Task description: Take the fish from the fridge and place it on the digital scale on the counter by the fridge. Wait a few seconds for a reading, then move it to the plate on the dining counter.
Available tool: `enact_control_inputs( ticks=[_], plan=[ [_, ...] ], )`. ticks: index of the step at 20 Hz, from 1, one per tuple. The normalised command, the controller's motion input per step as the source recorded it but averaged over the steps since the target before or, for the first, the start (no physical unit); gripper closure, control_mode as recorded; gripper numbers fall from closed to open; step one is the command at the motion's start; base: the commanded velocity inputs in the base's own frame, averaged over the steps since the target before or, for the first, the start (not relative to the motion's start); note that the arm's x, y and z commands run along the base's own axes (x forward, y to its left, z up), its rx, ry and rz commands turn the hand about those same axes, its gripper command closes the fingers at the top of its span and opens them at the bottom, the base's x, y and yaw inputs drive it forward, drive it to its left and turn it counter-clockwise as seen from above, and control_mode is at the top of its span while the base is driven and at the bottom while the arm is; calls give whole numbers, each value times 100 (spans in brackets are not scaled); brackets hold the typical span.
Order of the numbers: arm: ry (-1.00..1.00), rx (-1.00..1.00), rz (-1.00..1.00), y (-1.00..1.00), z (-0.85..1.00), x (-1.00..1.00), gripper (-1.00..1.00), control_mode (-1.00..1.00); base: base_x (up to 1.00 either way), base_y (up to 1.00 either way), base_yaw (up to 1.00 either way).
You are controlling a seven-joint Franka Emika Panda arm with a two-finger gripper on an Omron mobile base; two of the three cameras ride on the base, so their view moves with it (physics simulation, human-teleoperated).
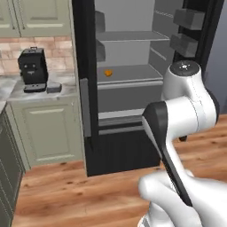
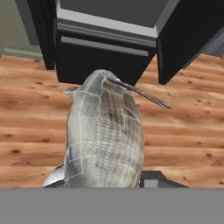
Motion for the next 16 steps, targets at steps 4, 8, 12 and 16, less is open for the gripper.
enact_control_inputs(
  ticks=[4,8,12,16],
  plan=[
    [0,0,0,0,0,0,100,100,-26,100,0],
    [0,0,0,0,0,0,100,100,17,100,0],
    [0,0,0,0,0,0,100,100,48,89,0],
    [0,0,0,0,0,0,100,100,71,66,-3]
  ],
)
